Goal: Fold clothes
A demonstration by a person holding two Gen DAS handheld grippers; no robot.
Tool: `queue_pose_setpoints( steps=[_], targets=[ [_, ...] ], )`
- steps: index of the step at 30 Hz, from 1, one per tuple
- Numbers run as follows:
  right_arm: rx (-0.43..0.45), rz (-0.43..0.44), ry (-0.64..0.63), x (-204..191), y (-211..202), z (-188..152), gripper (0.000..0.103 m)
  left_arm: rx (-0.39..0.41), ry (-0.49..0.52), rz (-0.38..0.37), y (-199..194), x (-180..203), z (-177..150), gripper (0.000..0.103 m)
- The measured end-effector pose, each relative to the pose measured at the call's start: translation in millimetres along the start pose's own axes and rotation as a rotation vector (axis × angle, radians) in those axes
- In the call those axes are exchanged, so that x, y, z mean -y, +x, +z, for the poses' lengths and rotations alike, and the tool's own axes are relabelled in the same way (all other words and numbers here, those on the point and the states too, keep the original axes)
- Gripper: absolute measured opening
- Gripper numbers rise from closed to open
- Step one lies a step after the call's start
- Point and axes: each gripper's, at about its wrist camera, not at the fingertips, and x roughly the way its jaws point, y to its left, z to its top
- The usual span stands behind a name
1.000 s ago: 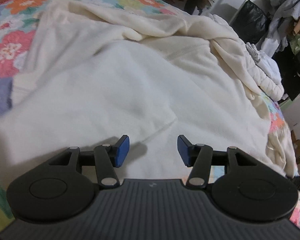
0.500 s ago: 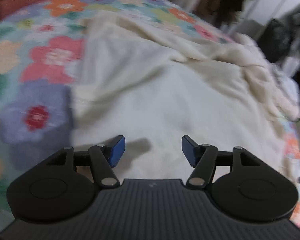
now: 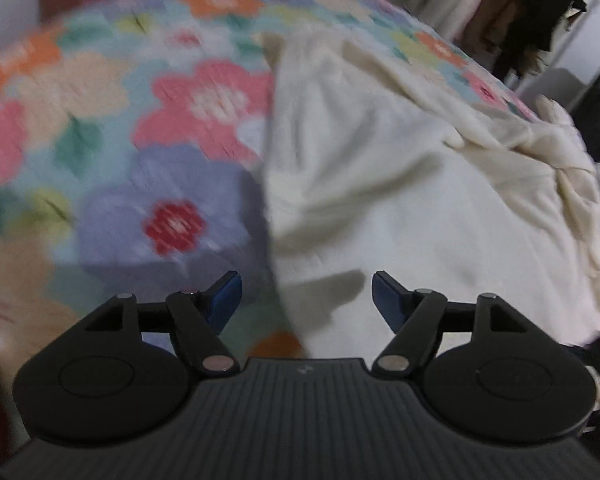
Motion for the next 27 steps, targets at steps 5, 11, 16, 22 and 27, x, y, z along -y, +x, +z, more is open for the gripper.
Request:
queue_pose_setpoints(
  steps=[5,11,16,22,27],
  targets=[
    [-0.011,-0.017,-0.151,-27,38,4,0.066,-0.054,-0.030,-0.073,22,2,-5,0.054],
    [0.098,-0.116,-0.227,-26,51,5,0.083,-0.109,-0.066,-0.161,45,5,-11,0.021],
    [0.139,-0.070,-0.037,-2,39,22,0.016,0.055,-0.046,-0.241,9,13,-5,0.011],
    [0.219,0.212,0.095,7,-17,36,0.012,0.313,-0.039,-0.292,-74,16,-6,0.006],
    [0.144,0.257,0.062,-18,-4,21,0.012,0.196,-0.076,-0.097,-53,15,-31,0.006]
  ],
)
